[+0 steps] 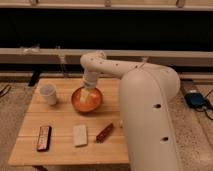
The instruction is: Place the pepper on the white sponge
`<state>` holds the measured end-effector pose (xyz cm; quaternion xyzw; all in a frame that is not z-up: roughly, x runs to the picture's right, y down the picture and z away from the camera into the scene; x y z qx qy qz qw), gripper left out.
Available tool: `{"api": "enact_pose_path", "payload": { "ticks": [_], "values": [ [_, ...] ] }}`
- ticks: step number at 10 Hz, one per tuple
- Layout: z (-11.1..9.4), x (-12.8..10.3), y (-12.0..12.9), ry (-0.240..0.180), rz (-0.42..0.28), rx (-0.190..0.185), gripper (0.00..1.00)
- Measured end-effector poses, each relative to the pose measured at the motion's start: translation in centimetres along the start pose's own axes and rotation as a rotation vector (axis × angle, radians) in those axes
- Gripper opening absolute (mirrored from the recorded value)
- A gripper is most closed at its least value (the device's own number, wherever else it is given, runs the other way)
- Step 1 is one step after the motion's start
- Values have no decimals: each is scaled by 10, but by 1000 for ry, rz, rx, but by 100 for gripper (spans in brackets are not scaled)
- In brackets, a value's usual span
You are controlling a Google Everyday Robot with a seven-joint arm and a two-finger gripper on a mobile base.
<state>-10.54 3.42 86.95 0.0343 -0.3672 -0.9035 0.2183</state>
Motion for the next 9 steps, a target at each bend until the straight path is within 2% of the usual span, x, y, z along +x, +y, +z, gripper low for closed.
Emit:
{"api": "enact_pose_path", "payload": {
  "ticks": [9],
  "values": [
    [0,0,0,0,0,0,80]
  ]
}}
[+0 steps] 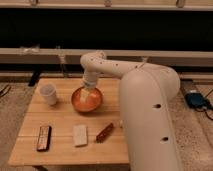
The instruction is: Place the pepper on the white sponge
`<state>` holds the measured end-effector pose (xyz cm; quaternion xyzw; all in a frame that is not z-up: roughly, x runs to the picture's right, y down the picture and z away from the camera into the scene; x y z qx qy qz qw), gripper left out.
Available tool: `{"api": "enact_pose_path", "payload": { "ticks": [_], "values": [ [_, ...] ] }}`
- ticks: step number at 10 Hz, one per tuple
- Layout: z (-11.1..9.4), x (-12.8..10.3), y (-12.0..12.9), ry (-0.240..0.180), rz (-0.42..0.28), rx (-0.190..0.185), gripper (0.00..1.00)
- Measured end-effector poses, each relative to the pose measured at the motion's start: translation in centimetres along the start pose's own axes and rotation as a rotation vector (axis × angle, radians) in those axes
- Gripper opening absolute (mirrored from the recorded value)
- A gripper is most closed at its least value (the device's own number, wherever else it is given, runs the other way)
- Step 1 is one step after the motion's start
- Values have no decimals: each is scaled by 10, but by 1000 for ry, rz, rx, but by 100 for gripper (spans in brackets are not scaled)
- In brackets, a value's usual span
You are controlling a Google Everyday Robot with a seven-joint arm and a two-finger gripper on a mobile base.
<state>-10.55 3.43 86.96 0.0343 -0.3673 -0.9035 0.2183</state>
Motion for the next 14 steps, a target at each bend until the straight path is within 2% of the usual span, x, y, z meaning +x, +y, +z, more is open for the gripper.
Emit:
{"api": "enact_pose_path", "payload": {
  "ticks": [6,8,12,13,14],
  "values": [
    [0,-1,0,0,2,-3,80],
    [-7,-12,-10,-3,21,-15,80],
    [-17,-67,-47,-21,35,-32,80],
    [-15,-90,-65,-47,39,-28,80],
    [-15,-99,-76,-58,28,-31,80]
  ]
}}
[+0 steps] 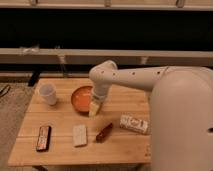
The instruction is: Place the pepper on the white sponge
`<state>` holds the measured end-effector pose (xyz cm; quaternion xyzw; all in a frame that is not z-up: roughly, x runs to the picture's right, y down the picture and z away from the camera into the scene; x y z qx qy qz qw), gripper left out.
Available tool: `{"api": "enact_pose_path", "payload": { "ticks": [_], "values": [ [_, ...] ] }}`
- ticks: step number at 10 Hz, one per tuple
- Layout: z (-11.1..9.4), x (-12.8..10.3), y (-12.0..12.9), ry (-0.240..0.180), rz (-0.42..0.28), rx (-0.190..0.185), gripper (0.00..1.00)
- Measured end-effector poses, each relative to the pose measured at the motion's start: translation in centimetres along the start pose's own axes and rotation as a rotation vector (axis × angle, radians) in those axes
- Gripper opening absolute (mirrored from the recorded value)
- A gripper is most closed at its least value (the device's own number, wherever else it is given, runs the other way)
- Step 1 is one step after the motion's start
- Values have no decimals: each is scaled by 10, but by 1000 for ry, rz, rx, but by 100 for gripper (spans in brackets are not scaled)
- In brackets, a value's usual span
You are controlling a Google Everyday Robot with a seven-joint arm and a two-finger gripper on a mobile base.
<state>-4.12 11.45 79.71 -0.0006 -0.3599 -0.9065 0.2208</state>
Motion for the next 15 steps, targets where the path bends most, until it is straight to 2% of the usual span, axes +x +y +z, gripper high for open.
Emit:
{"api": "enact_pose_path", "payload": {
  "ticks": [2,5,7,9,10,13,15],
  "values": [
    [4,-28,-14,-15,-42,-12,80],
    [20,-41,-43,-72,-163,20,80],
    [39,-62,-48,-125,-224,38,80],
    [54,-71,-48,-152,-271,54,80],
    [58,-77,-46,-162,-276,56,80],
    [84,-87,-45,-206,-299,55,80],
    [88,-92,-42,-226,-287,43,79]
  ]
}}
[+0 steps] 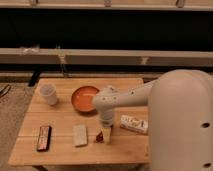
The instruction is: Place the pepper on the white sponge
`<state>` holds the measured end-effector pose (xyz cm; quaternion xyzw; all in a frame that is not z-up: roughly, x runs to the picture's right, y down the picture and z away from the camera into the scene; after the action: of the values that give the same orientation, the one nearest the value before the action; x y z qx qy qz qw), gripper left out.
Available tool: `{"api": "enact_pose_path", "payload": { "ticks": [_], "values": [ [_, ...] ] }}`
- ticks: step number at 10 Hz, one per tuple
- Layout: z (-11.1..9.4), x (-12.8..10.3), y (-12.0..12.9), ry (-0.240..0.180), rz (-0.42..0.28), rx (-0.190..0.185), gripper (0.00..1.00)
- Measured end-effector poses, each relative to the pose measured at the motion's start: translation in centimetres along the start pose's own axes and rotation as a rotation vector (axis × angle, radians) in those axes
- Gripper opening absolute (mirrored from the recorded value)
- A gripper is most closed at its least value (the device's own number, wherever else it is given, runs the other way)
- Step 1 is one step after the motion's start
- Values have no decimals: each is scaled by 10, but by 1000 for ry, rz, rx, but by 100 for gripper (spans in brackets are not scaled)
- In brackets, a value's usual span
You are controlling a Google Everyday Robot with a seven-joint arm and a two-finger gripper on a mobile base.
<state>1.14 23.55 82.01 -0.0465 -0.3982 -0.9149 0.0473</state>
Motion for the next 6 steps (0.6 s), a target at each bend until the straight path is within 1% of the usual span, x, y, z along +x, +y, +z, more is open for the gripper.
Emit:
{"api": "enact_pose_path", "payload": {
  "ticks": [1,2,3,4,6],
  "values": [
    [1,1,0,-14,4,-6,74],
    [2,4,0,-25,11,-12,64],
    [1,4,1,-28,17,-18,56],
    [-4,5,2,-26,27,-26,44],
    [-12,6,4,-13,42,-40,26]
  ]
}}
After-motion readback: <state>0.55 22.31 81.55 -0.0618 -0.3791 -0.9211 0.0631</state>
